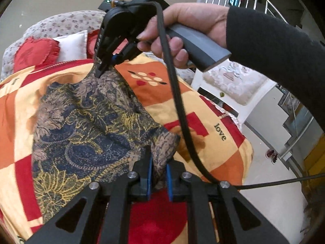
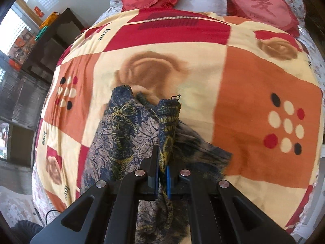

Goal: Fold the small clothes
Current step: 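Fold the held edge over the shirt with the right gripper and release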

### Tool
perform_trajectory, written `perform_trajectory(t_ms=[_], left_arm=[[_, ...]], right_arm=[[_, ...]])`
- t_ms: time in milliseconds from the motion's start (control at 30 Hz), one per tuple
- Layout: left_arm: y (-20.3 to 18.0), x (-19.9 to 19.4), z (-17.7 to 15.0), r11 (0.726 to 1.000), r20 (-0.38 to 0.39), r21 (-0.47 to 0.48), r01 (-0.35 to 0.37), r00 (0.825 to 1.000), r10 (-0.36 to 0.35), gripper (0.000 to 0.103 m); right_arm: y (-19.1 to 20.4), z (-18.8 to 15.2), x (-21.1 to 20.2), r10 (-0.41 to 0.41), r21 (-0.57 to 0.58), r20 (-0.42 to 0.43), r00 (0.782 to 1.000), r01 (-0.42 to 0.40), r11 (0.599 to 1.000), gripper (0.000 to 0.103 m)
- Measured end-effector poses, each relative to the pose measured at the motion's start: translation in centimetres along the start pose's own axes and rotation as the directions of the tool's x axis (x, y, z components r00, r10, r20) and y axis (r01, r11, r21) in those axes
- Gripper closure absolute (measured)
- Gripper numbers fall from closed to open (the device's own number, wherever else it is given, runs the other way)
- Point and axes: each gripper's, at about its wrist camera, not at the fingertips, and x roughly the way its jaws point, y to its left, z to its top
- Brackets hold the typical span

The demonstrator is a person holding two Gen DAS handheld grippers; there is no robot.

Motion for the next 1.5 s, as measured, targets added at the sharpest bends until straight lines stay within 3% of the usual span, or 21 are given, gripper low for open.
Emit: perform_trajectory(t_ms=[300,367,500,567,667,800,867,1000,1033,1100,1133,1167,1267,1333,1433,1500], left_arm=[[-0.4,3.7,-1.9,1.0,-0.103,0.001,-0.029,0.994,0.029,0.089],[-0.2,4.0,-2.4,1.0,-0.131,-0.004,-0.02,0.991,0.019,0.075],[0.6,2.0,-3.2,1.0,-0.135,0.001,-0.003,0.991,0.003,0.058],[1.5,0.4,-3.5,1.0,-0.119,-0.014,-0.018,0.993,0.017,0.05],[4.1,-2.5,-3.2,0.995,-0.075,-0.066,-0.073,0.995,0.068,0.048],[7.8,-3.9,-1.8,0.974,0.002,-0.137,-0.181,0.983,0.183,0.045],[9.1,-3.1,-1.7,0.964,-0.009,-0.177,-0.198,0.98,0.2,0.046],[11.3,0.2,-3.6,0.939,-0.093,-0.248,-0.239,0.971,0.222,0.049],[11.4,0.7,-4.3,0.94,-0.075,-0.246,-0.237,0.972,0.225,0.05],[10.6,0.7,-5.0,0.95,-0.039,-0.18,-0.256,0.967,0.254,0.051],[10.1,0.7,-5.4,0.951,-0.024,-0.141,-0.274,0.962,0.273,0.051],[9.9,0.6,-5.7,0.952,-0.012,-0.121,-0.281,0.959,0.282,0.051],[10.6,0.0,-5.8,0.959,0.007,-0.151,-0.239,0.97,0.242,0.051],[10.9,-0.4,-5.7,0.961,0.011,-0.169,-0.221,0.974,0.226,0.051],[11.0,-1.9,-3.8,0.964,0.014,-0.186,-0.19,0.981,0.196,0.05],[11.9,-2.8,-1.2,0.96,0.065,-0.209,-0.187,0.977,0.205,0.043]], right_arm=[[-3.2,-2.0,3.5,-0.044,-0.002,-0.013,0.999,0.044,0.999,0.092],[-4.0,-2.6,4.5,-0.04,0.014,0.001,0.999,0.04,0.999,0.089],[-5.4,-4.1,2.9,0.088,0.072,0.089,0.992,-0.094,0.993,0.086],[-5.8,-5.0,0.0,0.142,0.075,0.184,0.973,-0.157,0.985,0.082],[-6.1,-7.0,-4.3,0.189,0.084,0.325,0.927,-0.227,0.97,0.069],[-2.9,-10.8,-6.5,0.195,0.005,0.423,0.885,-0.218,0.976,0.067],[-0.3,-13.7,-5.8,0.159,-0.042,0.451,0.878,-0.157,0.987,0.067],[4.2,-17.7,-2.0,0.047,-0.013,0.445,0.894,-0.046,0.999,0.068],[4.8,-18.7,-0.3,0.003,0.026,0.435,0.9,-0.016,1.0,0.071],[4.7,-20.1,3.4,-0.15,0.08,0.385,0.911,0.129,0.988,0.077],[4.2,-20.7,4.2,-0.169,0.107,0.399,0.901,0.138,0.985,0.079],[3.7,-21.7,4.3,-0.165,0.137,0.479,0.862,0.112,0.984,0.077],[3.6,-22.5,4.4,-0.166,0.144,0.534,0.829,0.105,0.984,0.077],[3.7,-22.7,4.2,-0.164,0.144,0.542,0.824,0.101,0.984,0.077],[3.5,-23.0,2.1,-0.151,0.191,0.51,0.847,0.059,0.98,0.076],[3.3,-22.6,0.1,-0.162,0.234,0.555,0.816,0.033,0.972,0.076]])
